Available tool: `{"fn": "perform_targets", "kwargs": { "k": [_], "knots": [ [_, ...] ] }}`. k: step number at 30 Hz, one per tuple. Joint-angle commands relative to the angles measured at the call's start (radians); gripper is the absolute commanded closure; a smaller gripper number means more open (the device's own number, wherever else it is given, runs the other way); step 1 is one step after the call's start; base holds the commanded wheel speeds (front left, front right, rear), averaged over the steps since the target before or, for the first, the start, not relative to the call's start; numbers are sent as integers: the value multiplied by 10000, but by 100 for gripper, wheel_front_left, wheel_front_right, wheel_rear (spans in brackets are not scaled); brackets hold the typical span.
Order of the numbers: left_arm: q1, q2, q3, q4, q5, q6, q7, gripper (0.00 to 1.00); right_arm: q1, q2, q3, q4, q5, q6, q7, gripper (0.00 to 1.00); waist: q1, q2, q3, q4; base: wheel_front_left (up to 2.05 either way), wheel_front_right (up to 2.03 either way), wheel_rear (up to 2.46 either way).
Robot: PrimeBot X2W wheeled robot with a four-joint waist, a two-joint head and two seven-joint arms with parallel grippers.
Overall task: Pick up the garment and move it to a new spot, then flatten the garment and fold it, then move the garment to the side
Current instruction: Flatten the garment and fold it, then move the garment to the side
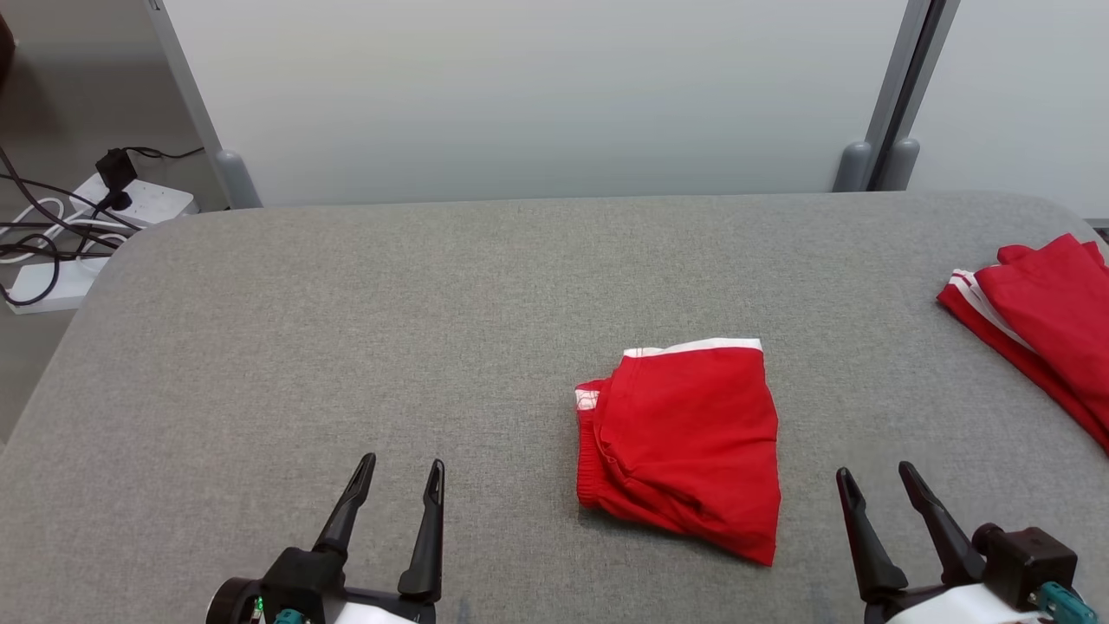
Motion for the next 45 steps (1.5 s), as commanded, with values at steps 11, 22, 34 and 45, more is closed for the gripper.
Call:
{"fn": "perform_targets", "kwargs": {
  "k": [11, 22, 34, 45],
  "knots": [
    [-210, 12, 352, -305, 159, -57, -103, 0, -137, -162, 295, -161, -80, 31, -134, 0, 0, 0, -85, 115, 0, 0, 0],
    [-320, 12, 222, -324, 167, -15, -103, 0, -771, 112, 399, 664, 288, 31, -134, 0, 0, 0, 18, 161, 0, 0, 0],
    [-742, 12, -140, -286, 133, -87, -103, 0, -3330, 87, 328, 4204, 1716, 31, 169, 0, 0, 0, 592, 723, 0, 0, 0],
    [-1421, 12, -507, -296, -5, -38, -103, 0, -5394, -535, 1694, 6566, 2921, 31, 1173, 0, 0, 0, 1478, 1338, 0, 0, 0]
  ]
}}
